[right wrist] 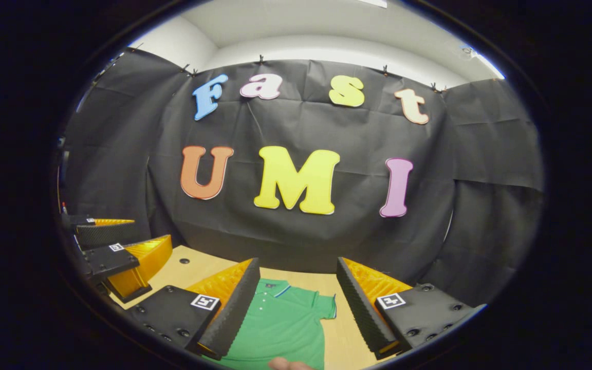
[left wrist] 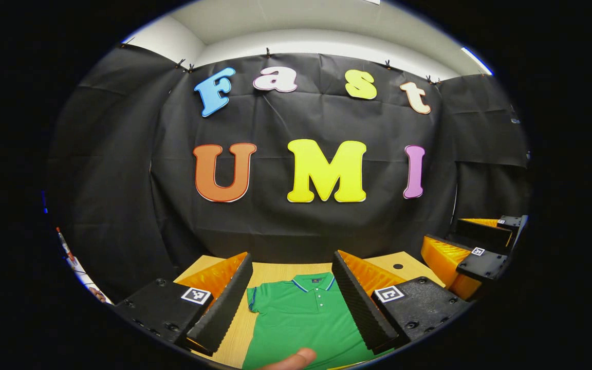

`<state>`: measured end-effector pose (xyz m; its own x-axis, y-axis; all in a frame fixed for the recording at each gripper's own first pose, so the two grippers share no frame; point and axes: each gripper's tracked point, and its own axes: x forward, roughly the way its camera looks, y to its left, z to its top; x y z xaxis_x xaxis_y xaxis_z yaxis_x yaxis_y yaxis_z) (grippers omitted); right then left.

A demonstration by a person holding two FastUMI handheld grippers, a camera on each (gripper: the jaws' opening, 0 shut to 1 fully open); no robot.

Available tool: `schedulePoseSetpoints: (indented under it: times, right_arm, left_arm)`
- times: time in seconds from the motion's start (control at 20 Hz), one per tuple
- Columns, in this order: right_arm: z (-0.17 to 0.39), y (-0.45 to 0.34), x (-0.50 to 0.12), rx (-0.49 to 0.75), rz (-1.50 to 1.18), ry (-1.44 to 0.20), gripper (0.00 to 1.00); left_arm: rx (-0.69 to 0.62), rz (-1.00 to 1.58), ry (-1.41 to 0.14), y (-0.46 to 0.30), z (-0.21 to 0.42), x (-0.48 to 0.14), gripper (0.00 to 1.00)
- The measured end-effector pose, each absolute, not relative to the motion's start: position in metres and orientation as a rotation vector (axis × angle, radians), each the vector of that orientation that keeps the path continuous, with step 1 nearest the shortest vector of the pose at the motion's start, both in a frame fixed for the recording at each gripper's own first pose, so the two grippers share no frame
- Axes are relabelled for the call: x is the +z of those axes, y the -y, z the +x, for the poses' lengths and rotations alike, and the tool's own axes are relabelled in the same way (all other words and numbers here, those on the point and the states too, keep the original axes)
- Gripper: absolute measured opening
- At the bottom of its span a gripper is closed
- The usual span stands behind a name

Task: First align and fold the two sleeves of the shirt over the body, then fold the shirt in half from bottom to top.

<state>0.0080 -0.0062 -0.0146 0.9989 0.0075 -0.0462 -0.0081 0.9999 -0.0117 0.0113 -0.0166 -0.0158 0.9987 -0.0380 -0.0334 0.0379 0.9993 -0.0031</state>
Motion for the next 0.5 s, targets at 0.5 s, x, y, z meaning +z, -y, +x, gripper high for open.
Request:
schedulePoseSetpoints:
  times: [0.5]
  right_arm:
    - [0.027,0.034,-0.068,-0.023,0.037,-0.175,0.92]
  left_arm:
    - [-0.050,0.005,-0.085,0.030,0.012,-0.037,1.00]
